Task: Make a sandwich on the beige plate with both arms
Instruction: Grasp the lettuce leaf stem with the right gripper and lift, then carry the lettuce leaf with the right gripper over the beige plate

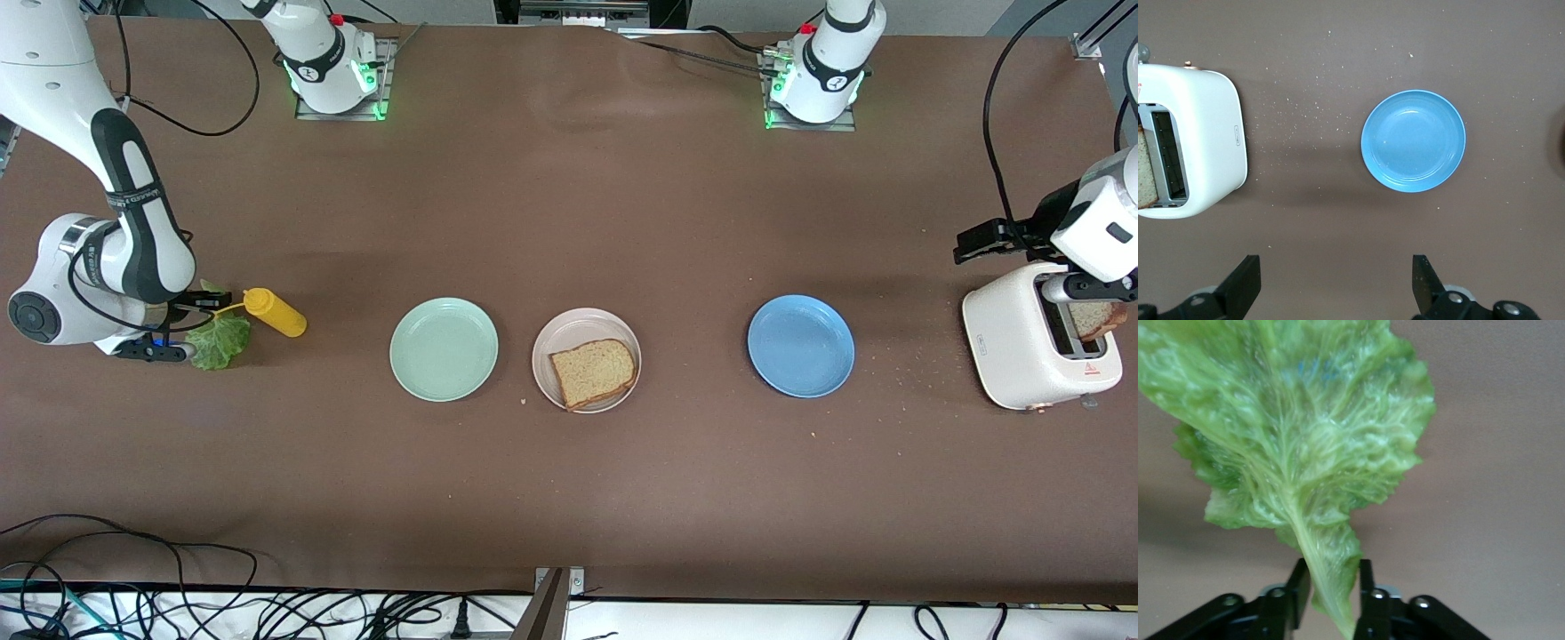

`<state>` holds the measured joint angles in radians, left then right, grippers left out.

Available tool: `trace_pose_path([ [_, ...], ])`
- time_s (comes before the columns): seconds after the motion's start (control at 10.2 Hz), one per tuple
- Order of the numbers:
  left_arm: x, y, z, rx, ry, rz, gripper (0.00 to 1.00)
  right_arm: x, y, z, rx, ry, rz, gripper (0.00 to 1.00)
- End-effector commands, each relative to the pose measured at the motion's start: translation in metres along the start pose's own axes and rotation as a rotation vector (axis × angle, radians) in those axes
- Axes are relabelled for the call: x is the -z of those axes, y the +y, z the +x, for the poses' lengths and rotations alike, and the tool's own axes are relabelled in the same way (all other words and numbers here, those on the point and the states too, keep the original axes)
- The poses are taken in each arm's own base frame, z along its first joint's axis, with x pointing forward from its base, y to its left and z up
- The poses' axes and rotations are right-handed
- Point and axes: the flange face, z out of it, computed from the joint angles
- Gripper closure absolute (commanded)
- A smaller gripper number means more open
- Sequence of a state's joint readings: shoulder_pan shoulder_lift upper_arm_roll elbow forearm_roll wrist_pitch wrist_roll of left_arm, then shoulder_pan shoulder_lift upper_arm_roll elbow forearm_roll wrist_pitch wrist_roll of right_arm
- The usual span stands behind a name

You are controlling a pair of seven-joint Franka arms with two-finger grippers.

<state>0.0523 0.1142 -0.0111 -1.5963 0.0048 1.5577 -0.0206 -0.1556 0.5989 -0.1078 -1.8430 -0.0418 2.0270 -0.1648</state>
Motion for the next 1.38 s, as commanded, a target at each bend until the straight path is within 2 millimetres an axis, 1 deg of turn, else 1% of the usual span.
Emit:
trace_pose_path([
  [0.0,0.012,0.000,0.000,0.003,-0.014,0.010,0.00,0.002,0.000,0.000,0.016,0.001,0.002,1.00],
  [0.1,0.010,0.003,-0.001,0.002,-0.028,0.011,0.00,0.007,-0.002,0.001,0.020,0.009,0.001,1.00],
  [0.2,0.010,0.004,-0.002,-0.004,-0.035,0.014,0.00,0.020,-0.001,0.000,0.026,0.028,-0.004,1.00],
  [0.3,0.011,0.005,-0.003,-0.009,-0.034,0.012,0.00,0.039,0.000,-0.003,0.030,0.017,-0.001,1.00],
  [0.49,0.011,0.006,-0.003,-0.012,-0.034,0.012,0.00,0.094,0.004,-0.010,0.035,-0.010,0.004,1.00],
  [0.69,0.011,0.006,-0.003,-0.012,-0.034,0.012,0.00,0.154,0.007,-0.020,0.048,0.002,-0.004,1.00],
  [0.79,0.010,0.006,-0.002,-0.012,-0.035,0.011,0.00,0.189,0.007,-0.027,0.061,0.021,-0.001,1.00],
  [0.89,0.011,0.005,-0.002,-0.010,-0.034,0.010,0.00,0.220,-0.002,-0.034,0.075,0.026,0.001,1.00],
  [0.98,0.011,0.004,-0.002,-0.009,-0.034,0.010,0.00,0.254,-0.027,-0.041,0.112,0.037,-0.001,1.00],
  [1.08,0.011,0.003,-0.002,-0.007,-0.034,0.010,0.00,0.285,-0.060,-0.045,0.169,0.076,-0.002,1.00],
  [1.18,0.011,0.002,-0.002,-0.006,-0.034,0.010,0.00,0.302,-0.096,-0.046,0.228,0.119,0.001,1.00],
  [1.28,0.011,0.002,-0.002,-0.006,-0.034,0.011,0.00,0.315,-0.131,-0.048,0.287,0.152,0.011,1.00],
])
